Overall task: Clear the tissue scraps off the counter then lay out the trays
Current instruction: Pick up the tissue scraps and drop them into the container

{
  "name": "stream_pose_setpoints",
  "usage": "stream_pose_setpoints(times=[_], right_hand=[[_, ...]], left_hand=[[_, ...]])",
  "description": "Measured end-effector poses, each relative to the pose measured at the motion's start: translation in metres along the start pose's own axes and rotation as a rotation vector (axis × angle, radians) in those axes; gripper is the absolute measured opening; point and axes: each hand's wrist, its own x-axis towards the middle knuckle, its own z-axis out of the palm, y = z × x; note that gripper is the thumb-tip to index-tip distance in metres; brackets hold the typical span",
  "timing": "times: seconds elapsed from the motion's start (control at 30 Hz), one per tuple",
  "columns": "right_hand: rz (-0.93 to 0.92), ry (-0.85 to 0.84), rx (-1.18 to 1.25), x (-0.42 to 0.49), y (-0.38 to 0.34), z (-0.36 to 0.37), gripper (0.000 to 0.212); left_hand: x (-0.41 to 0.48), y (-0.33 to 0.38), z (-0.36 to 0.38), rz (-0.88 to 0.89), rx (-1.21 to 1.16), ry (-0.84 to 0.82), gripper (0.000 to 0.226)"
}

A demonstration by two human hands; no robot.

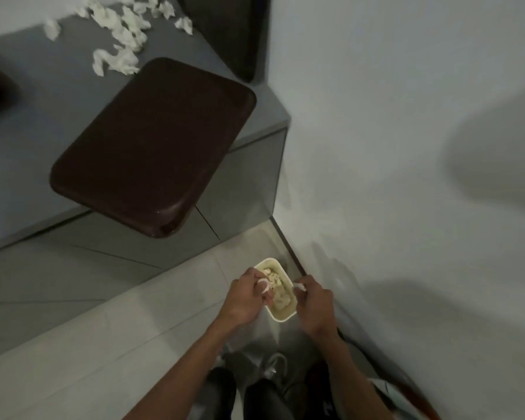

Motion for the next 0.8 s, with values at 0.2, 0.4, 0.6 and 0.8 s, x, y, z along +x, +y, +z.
stream_pose_setpoints(times=[0.2, 0.4, 0.6, 0.8], right_hand=[[0.109, -0.053, 0.015, 0.043, 0.102, 0.067, 0.020], [0.170, -0.108, -0.069, 0.095, 0.178, 0.132, 0.030], [0.106, -0.141, -0.130, 0.127, 0.220, 0.180, 0.022], [0.049, -0.219, -0.216, 0.134, 0.241, 0.198, 0.040]], left_hand=[[0.081, -0.082, 0.087, -0.108, 0.179, 0.061, 0.020], [0.152, -0.152, 0.145, -0.174, 0.283, 0.114, 0.011], [0.200, -0.211, 0.187, -0.224, 0.383, 0.110, 0.007], [0.223, -0.232, 0.206, -0.245, 0.378, 0.055, 0.034]])
